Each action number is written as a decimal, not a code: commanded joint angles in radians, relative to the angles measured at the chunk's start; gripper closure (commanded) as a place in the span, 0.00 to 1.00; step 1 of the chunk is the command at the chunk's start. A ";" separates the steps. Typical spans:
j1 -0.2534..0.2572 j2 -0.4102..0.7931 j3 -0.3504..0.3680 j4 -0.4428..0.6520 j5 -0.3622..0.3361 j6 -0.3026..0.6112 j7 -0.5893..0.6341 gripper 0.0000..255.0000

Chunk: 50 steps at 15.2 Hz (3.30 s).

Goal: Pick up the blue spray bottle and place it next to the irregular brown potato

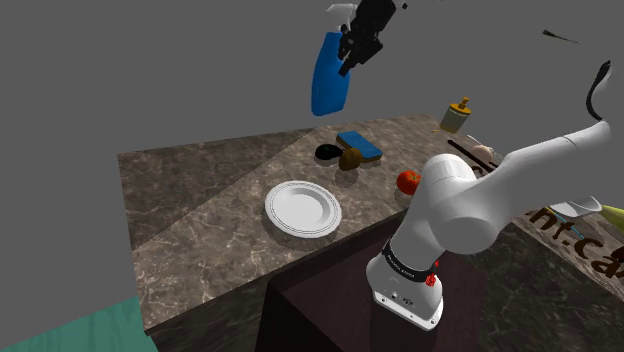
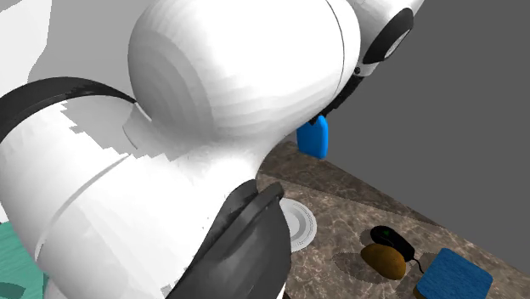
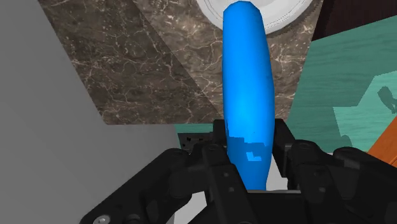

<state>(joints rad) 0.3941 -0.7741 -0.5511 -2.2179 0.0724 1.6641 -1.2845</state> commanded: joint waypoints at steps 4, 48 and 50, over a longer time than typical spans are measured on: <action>-0.040 -0.040 -0.084 0.031 -0.060 -0.085 -0.089 1.00; -0.056 -0.074 -0.590 0.049 -0.370 -0.074 -0.503 1.00; -0.056 -0.076 -0.605 0.028 -0.380 -0.051 -0.508 1.00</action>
<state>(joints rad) 0.3376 -0.8495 -1.1466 -2.1788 -0.3017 1.5997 -1.7889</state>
